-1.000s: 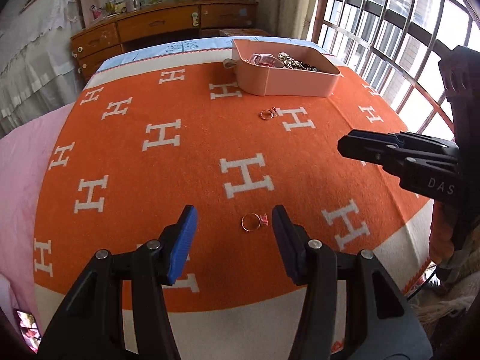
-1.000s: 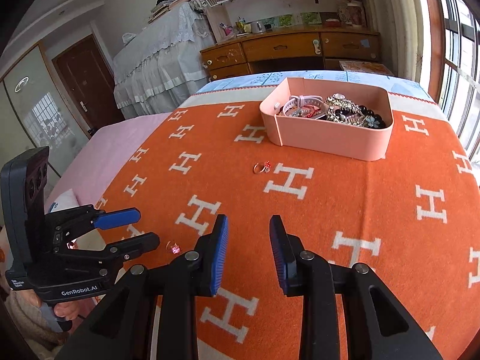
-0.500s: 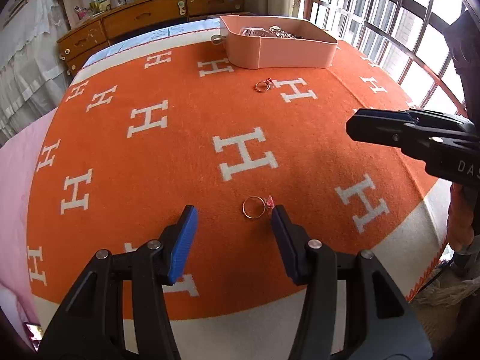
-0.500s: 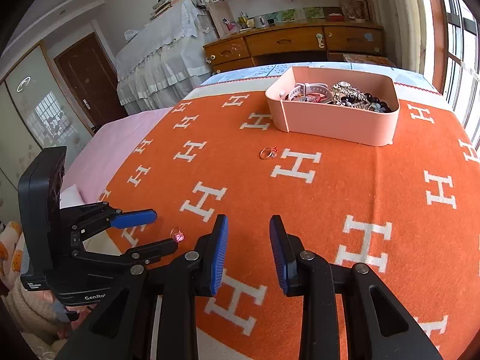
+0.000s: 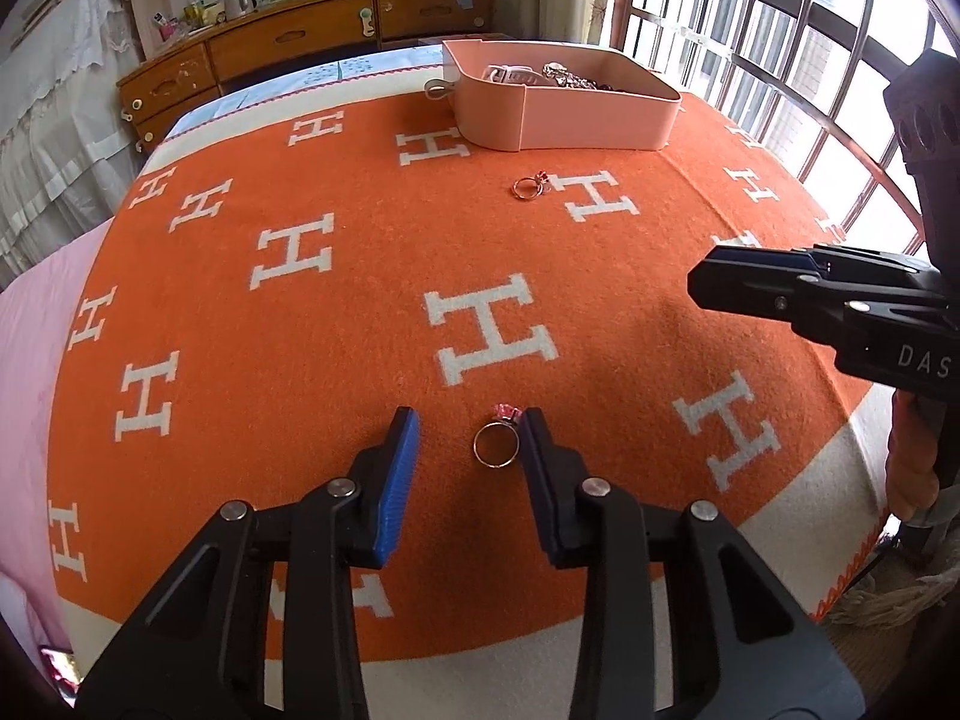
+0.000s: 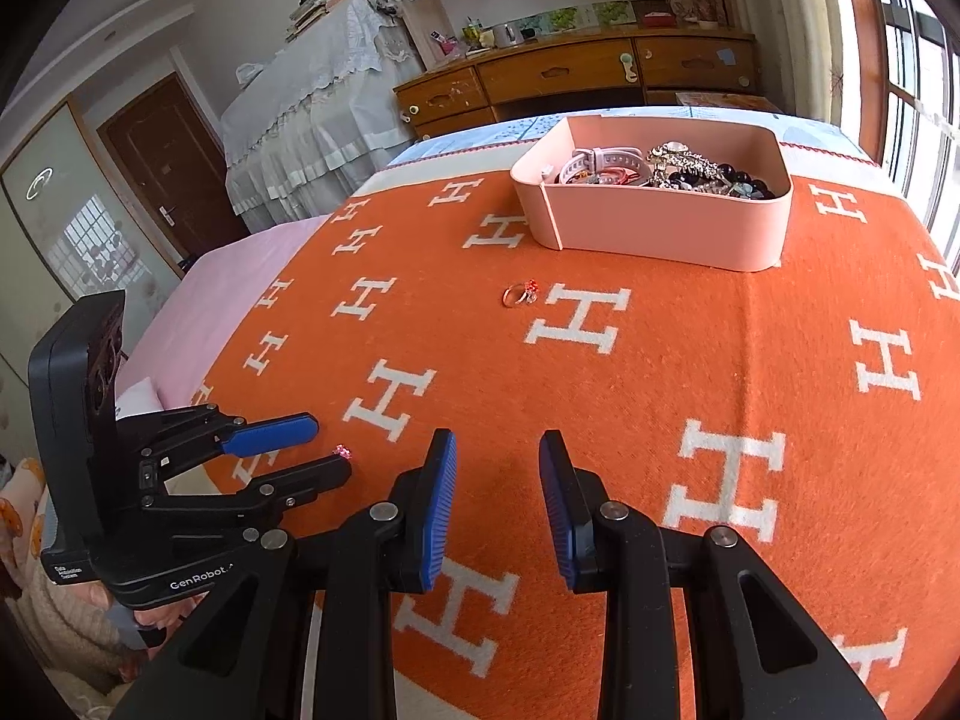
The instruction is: Organize jewelry
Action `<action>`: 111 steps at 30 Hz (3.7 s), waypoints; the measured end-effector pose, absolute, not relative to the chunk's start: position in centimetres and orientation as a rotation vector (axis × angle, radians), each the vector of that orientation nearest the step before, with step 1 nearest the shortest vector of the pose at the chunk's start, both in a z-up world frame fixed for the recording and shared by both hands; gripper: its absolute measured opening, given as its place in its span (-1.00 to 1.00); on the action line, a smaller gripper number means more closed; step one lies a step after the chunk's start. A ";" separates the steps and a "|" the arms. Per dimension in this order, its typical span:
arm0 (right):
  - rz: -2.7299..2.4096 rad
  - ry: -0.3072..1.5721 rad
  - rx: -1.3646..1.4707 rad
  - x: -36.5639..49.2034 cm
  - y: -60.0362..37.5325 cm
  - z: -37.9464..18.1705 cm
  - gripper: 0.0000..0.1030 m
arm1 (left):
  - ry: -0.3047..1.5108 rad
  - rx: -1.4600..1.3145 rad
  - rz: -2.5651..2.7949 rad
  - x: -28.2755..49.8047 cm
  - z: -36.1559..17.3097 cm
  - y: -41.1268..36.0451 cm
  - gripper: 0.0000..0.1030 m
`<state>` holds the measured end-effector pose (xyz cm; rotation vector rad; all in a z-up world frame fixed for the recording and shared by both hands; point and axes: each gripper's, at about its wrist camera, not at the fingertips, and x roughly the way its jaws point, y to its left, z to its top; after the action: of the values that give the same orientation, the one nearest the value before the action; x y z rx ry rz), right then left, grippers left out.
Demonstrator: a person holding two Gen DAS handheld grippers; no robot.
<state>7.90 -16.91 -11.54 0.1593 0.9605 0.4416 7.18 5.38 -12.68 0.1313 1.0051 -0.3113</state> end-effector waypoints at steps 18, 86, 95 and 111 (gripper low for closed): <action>0.449 0.957 0.097 11.7 -15.8 -7.9 -0.44 | 0.979 0.008 -0.279 7.4 -11.2 7.0 -0.92; 0.199 1.090 0.314 32.4 -27.1 -0.7 -0.86 | 1.012 -0.058 -0.302 35.2 -0.8 -4.5 -0.92; 0.109 1.156 0.286 34.4 -27.8 -6.6 -0.65 | 1.131 0.031 -0.266 37.1 -6.8 -5.9 -0.86; 0.133 1.068 0.290 28.4 -27.7 -2.6 -0.56 | 1.032 0.007 -0.278 31.3 -2.2 -4.0 0.33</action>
<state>28.41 -27.67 -2.63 0.2897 1.0678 0.1332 31.30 -4.04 -2.25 0.0070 1.0322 -0.2775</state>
